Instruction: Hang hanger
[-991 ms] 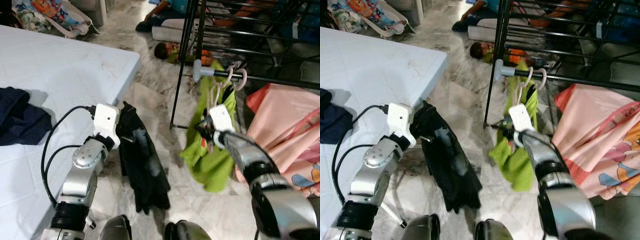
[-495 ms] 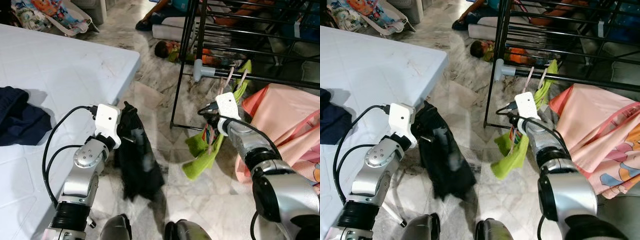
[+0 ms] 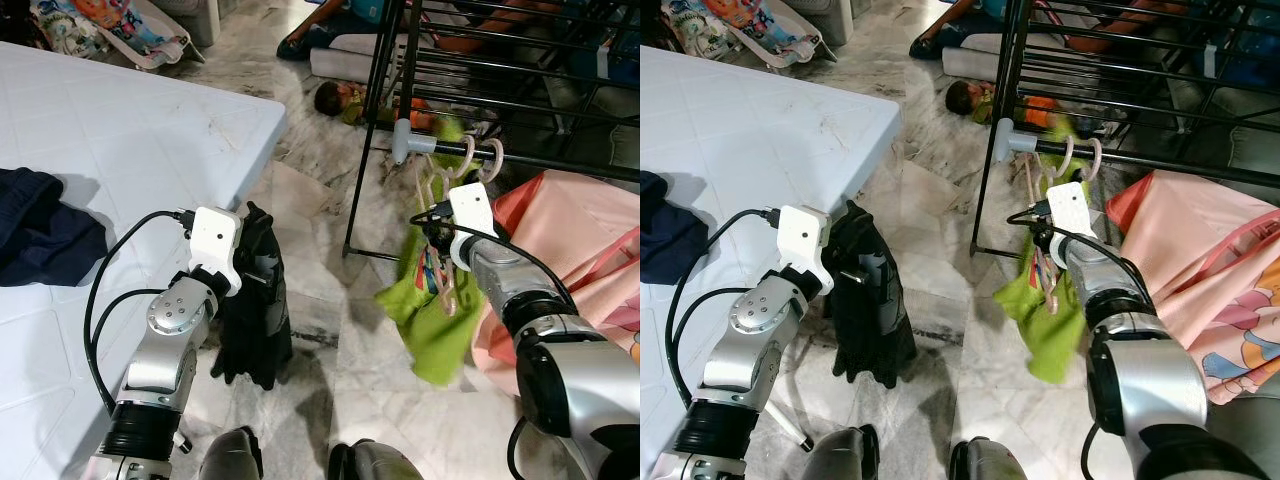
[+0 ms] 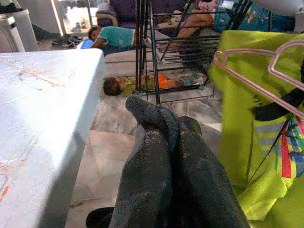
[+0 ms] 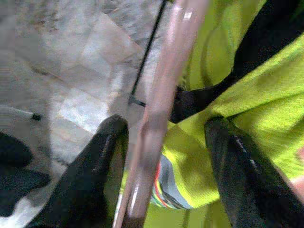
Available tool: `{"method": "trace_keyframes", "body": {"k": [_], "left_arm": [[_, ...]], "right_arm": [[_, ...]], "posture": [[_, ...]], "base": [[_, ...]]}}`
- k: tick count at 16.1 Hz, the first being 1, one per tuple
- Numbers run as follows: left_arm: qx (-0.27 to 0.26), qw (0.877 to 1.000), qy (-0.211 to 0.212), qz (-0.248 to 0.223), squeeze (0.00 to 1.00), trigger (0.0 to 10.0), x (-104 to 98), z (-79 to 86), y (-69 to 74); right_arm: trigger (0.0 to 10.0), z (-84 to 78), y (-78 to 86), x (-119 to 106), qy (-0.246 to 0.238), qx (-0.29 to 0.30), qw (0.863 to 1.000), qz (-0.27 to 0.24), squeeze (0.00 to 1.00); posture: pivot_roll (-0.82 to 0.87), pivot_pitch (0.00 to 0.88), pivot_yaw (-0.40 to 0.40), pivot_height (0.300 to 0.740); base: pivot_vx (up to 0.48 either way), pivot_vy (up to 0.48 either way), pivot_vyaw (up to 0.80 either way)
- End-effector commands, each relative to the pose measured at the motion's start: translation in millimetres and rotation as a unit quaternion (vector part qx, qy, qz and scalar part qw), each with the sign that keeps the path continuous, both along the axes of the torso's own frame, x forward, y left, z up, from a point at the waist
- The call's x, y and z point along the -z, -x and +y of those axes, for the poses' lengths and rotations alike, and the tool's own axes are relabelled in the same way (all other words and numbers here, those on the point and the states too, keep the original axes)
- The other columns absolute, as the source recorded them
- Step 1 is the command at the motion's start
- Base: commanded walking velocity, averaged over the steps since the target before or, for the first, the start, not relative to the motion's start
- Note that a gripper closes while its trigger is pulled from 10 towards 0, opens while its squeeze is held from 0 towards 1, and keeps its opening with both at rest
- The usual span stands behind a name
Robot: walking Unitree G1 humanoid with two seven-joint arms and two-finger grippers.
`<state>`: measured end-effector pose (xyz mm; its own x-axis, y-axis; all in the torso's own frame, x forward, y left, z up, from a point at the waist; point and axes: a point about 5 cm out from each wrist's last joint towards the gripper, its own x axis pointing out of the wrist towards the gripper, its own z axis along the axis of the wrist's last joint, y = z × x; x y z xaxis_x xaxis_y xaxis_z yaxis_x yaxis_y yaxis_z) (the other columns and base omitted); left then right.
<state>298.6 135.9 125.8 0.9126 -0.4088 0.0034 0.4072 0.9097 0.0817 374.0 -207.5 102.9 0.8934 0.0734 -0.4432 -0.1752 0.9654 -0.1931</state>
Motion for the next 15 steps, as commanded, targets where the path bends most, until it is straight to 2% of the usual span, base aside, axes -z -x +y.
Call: {"method": "trace_keyframes", "body": {"k": [1,3,6,8,15], "left_arm": [[0.006,1.000,-0.004,-0.010,0.00,10.0,-5.4,-4.0,-1.9],[0.007,1.000,-0.006,-0.007,0.00,10.0,-4.7,-4.4,-1.6],[0.006,1.000,-0.010,-0.003,0.00,10.0,-3.1,-3.3,-1.4],[0.004,1.000,-0.010,0.001,0.00,10.0,-1.4,-3.7,-0.5],[0.007,1.000,-0.012,0.004,0.00,10.0,-1.0,-6.2,-1.5]], "right_arm": [[0.0,2.7,-1.9,-2.4,-0.007,-0.010,1.000,0.004,0.00],[0.0,8.7,-1.8,-0.7,-0.005,-0.031,0.999,0.013,0.00],[0.0,7.8,1.7,5.3,0.016,-0.045,0.998,0.034,0.00],[0.0,5.8,6.0,11.7,0.020,-0.052,0.997,0.046,0.00],[0.0,-9.3,10.1,13.7,0.043,-0.045,0.997,0.053,0.00]], "posture": [[-0.01,0.100,-0.040,0.740],[-0.01,0.100,-0.040,0.740],[-0.01,0.102,-0.046,0.740],[-0.01,0.102,-0.046,0.740],[-0.02,0.101,-0.044,0.740]], "base": [[0.000,0.000,0.00],[0.000,0.000,0.00],[0.000,0.000,0.00],[0.000,0.000,0.00],[0.000,0.000,0.00]]}}
